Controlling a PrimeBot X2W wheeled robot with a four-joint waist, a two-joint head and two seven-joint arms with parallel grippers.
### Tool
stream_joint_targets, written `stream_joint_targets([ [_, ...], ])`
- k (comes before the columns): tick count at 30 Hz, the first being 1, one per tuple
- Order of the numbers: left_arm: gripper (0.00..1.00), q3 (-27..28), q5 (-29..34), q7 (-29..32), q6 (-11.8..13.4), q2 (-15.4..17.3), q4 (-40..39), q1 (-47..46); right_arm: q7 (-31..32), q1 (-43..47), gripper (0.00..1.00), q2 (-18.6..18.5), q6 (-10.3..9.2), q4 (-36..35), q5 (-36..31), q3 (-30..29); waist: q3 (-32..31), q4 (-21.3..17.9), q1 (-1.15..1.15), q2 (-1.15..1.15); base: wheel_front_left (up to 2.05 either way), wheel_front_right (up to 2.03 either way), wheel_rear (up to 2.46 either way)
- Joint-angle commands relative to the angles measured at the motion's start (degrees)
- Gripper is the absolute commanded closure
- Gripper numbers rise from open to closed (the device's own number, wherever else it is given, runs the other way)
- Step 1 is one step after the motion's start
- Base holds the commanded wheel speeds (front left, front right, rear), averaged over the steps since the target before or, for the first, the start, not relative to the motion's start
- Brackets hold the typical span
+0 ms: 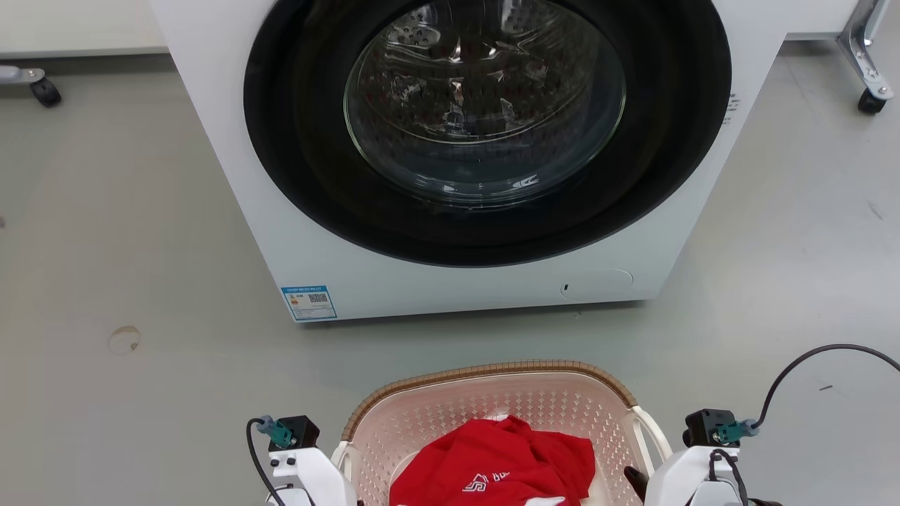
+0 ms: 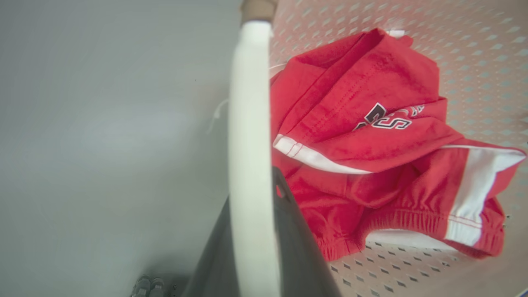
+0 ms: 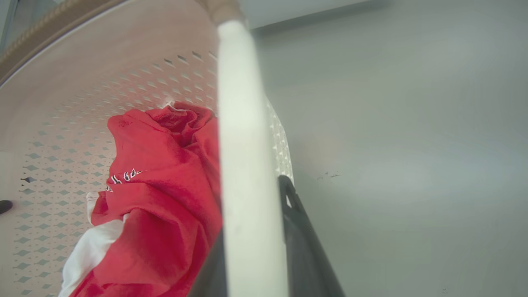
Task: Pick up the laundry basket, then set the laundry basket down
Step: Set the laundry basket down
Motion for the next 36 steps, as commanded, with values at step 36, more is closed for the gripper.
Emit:
stream_joint_targets([
  [36,1.0,-1.36,5.19,-11.92,1.0,6.03,3.13,-19.79,-9.6,-18.13,1.0,-7.77,-0.57,5.79,-2.35,-0.92,29.41,1.32,0.0,0.0,0.0,0.0,0.0],
])
